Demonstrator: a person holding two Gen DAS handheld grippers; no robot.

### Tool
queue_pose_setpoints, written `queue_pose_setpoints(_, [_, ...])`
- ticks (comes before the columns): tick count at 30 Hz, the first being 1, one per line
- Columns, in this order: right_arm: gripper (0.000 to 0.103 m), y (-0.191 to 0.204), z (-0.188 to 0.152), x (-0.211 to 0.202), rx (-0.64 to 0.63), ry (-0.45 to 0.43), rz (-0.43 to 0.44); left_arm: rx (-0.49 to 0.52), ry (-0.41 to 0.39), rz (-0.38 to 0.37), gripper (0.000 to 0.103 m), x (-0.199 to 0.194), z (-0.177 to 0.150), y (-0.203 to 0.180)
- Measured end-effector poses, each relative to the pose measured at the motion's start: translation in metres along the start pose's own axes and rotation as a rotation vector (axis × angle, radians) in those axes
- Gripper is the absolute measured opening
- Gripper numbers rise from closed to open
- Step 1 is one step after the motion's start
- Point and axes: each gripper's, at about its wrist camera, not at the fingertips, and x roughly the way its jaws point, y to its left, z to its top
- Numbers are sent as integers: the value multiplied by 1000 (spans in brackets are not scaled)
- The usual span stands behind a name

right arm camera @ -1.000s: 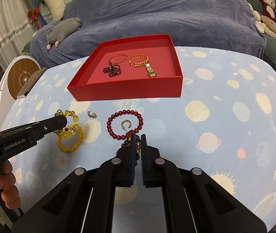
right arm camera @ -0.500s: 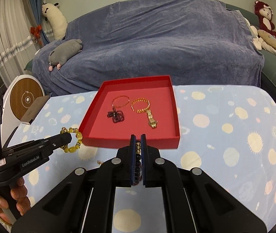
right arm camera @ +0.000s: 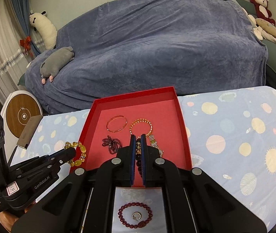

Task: Organize jewelry
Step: 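Lower both bracelets into the red box and open both tools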

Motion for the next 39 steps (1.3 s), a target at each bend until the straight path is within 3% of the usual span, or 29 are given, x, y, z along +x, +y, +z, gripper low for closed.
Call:
queue_pose_setpoints(7, [5, -3, -17, 41, 25, 111, 18, 7, 76, -21, 8, 31, -6, 1])
queue_pose_setpoints(13, [6, 2, -26, 52, -18, 133, -17, 15, 102, -3, 8, 42, -11, 2])
queue_pose_setpoints(16, [21, 2, -27, 46, -31, 108, -59, -3, 96, 19, 11, 41, -11, 4])
queue_pose_setpoints(17, [32, 1, -26, 41, -31, 91, -67, -7, 86, 21, 11, 39, -11, 5])
queue_pose_setpoints(18, [34, 1, -25, 36, -33, 75, -69, -6, 75, 25, 11, 37, -10, 6])
queue_pose_setpoints(23, [36, 2, -24, 19, -58, 34, -71, -18, 32, 50, 22, 23, -4, 8])
queue_pose_setpoints(31, [36, -3, -29, -10, -78, 10, -56, 1, -15, 69, 23, -3, -5, 3])
queue_pose_setpoints(39, [36, -13, -53, -38, -95, 20, -52, -12, -4, 89, 23, -23, -36, 13])
